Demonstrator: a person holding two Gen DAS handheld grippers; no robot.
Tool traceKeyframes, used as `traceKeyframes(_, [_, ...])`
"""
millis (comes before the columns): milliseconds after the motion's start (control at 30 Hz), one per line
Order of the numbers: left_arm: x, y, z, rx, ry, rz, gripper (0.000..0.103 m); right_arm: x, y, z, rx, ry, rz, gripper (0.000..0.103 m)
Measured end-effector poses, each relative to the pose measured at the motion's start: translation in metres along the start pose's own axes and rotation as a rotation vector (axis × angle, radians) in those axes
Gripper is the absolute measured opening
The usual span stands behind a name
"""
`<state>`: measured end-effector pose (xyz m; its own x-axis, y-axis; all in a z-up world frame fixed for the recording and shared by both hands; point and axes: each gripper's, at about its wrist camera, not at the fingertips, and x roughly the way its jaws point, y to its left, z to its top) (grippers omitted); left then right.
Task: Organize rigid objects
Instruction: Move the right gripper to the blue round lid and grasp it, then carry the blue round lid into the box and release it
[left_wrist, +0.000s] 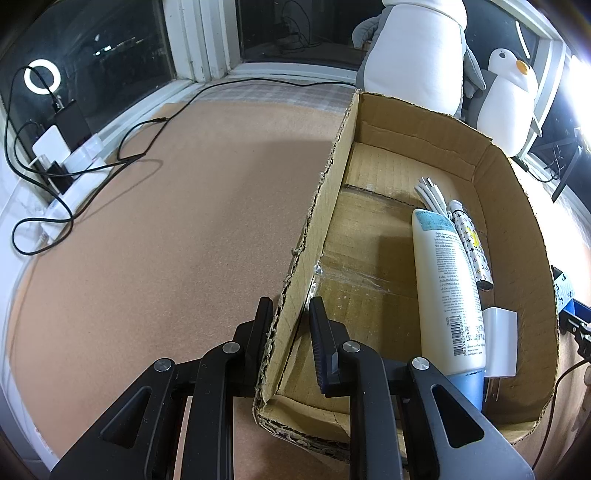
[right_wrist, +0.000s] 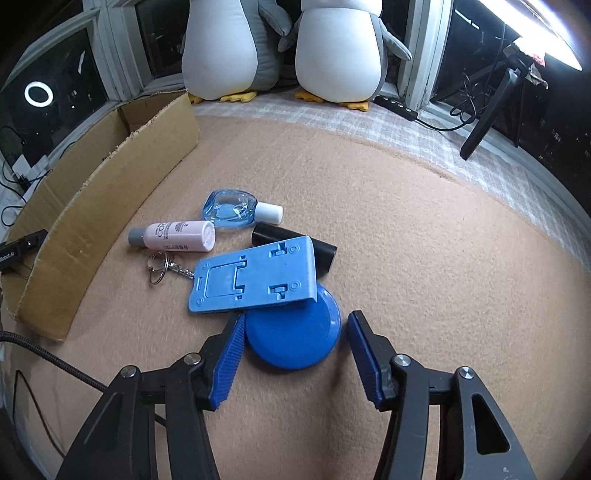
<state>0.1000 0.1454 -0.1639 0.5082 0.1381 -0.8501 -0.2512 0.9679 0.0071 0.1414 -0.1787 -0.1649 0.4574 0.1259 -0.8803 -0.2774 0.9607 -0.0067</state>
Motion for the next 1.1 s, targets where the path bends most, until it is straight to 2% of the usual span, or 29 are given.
traceKeyframes(33, [0.000, 0.000, 0.000, 0.000, 0.000, 0.000, 0.018, 0.000, -0.001, 0.001, 0.001, -0.001, -0.002, 0.046])
traceKeyframes(700, [0.000, 0.000, 0.000, 0.001, 0.000, 0.000, 0.018, -0.011, -0.028, -0.013, 0.068, 0.000, -0.012, 0.046])
traceKeyframes(900, [0.000, 0.000, 0.000, 0.001, 0.000, 0.000, 0.018, -0.030, -0.021, -0.005, 0.083, -0.061, 0.009, 0.046])
traceKeyframes(1100, [0.000, 0.000, 0.000, 0.001, 0.000, 0.000, 0.018, -0.052, 0.002, 0.019, 0.038, -0.122, 0.049, 0.046])
